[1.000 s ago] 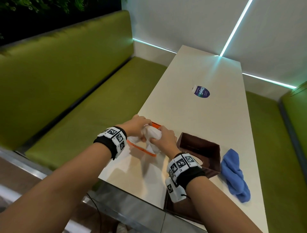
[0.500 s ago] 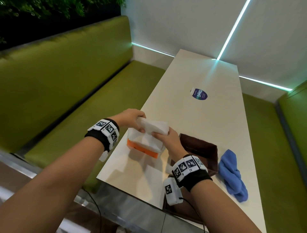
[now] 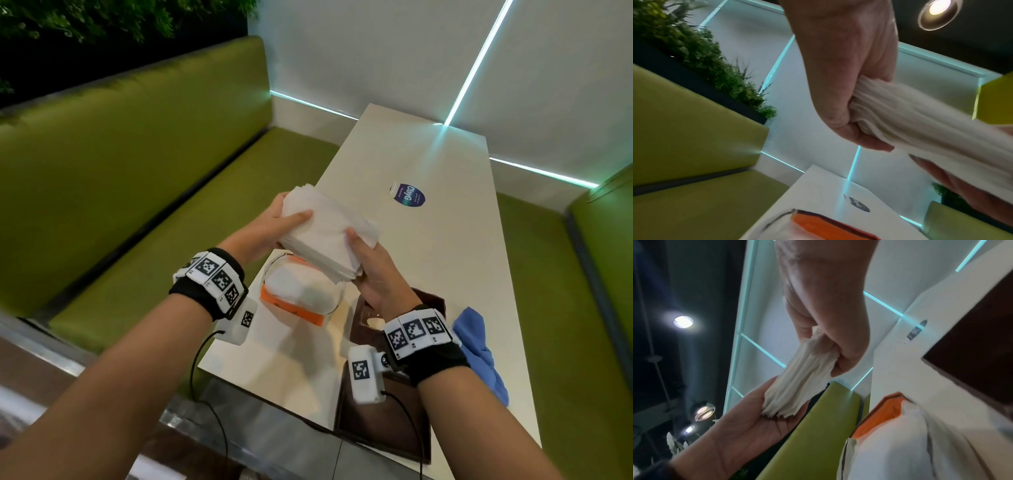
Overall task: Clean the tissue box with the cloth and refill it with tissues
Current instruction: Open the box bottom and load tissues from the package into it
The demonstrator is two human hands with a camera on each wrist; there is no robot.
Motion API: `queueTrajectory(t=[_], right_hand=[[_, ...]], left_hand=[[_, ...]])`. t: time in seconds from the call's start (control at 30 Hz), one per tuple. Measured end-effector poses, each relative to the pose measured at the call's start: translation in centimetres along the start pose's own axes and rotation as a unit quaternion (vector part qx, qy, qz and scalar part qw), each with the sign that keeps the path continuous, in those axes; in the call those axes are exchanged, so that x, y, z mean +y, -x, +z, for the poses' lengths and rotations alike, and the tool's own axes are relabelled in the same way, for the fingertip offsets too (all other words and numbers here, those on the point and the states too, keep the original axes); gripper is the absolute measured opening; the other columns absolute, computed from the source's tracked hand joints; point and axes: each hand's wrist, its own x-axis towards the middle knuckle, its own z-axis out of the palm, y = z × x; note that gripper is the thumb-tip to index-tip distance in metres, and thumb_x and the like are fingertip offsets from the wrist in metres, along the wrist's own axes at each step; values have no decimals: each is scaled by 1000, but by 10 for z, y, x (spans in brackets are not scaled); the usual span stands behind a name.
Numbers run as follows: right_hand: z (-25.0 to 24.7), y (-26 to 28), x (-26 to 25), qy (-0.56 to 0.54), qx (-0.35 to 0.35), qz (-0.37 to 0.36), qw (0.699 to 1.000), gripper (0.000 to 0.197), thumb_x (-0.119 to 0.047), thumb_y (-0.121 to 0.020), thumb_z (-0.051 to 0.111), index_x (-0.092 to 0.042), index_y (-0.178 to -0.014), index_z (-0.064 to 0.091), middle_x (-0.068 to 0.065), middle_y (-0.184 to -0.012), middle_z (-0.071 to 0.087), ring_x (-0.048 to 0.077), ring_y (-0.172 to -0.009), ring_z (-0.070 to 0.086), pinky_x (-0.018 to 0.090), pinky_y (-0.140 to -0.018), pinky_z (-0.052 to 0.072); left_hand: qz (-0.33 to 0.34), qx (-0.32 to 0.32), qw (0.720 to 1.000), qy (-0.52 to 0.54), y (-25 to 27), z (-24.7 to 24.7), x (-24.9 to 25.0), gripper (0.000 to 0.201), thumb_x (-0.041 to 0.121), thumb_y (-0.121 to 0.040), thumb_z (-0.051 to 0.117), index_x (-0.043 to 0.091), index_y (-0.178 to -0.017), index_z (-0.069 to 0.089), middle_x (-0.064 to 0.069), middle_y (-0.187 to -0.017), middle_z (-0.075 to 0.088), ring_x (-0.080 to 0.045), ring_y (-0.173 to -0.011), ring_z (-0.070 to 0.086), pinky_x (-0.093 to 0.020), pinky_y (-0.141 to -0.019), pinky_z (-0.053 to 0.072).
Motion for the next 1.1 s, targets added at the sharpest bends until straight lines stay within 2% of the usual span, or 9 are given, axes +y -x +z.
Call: queueTrajectory(t=[0.1,0.23,0.37,0.5,0.7,0.87,0.97,1.03,1.1], right_hand=[[-12,4,-9,63,4,26,998,49,-30,-90,65,-19,-136,50,7,-127,64,28,-115,61,49,-97,51],[-41,14,-27,230,43,22,972,46,-19,-87,60,-10,-131,48,10,-125,62,27,-110,60,45,-100,49],[-86,26,-43,414,132,18,900,53,-30,-83,59,-11,-131,50,8,-125,61,27,-112,58,36,-93,49],[-117,39,-40,590,164,62,789,42,-25,-92,56,-2,-127,52,17,-127,59,33,-118,54,32,-87,42],[-131,39,-1,664,152,79,728,32,-15,-94,54,-1,-123,51,18,-124,61,33,-114,57,32,-82,44],[-132,30,23,710,124,94,687,26,-5,-95,45,-2,-118,57,16,-117,66,31,-106,64,33,-80,47],[-129,27,27,714,121,100,682,28,-2,-95,45,-1,-122,53,16,-120,64,32,-110,62,35,-84,48],[-127,24,29,709,122,115,684,30,0,-95,46,0,-124,52,17,-122,63,32,-112,61,36,-86,48],[-125,24,29,703,132,119,688,29,-3,-94,51,-1,-123,52,16,-122,62,31,-112,61,36,-86,48]], left_hand=[[1,56,998,17,-2,21,0,50,21,-98,54,23,-140,28,0,-116,55,-13,-85,62,-21,-54,55],[-15,66,996,-59,0,58,-7,57,23,-92,54,30,-135,18,-14,-110,60,-24,-85,60,-46,-82,55],[5,61,982,-177,2,104,-13,42,9,-94,49,16,-126,23,0,-76,47,-13,-63,47,-18,-49,40],[-30,-15,962,-272,-3,140,-27,28,8,-93,46,12,-121,48,-10,-114,57,-22,-93,54,-27,-71,41],[-60,-98,917,-381,-12,179,-55,34,8,-97,43,2,-131,45,-17,-133,49,-31,-116,53,-26,-81,40],[-103,-150,871,-456,-18,200,-66,37,4,-98,40,-4,-134,41,-9,-88,54,-17,-70,49,-24,-61,37],[-128,-144,856,-481,-18,202,-73,11,1,-96,39,-1,-95,50,-7,-72,44,-14,-57,37,-21,-50,29],[-137,-143,838,-508,-19,204,-73,19,2,-95,39,-7,-107,51,-14,-84,52,-16,-59,40,-23,-51,33],[-140,-147,819,-536,-20,208,-75,44,7,-96,40,-8,-137,35,-24,-123,48,-27,-91,56,-31,-75,47]])
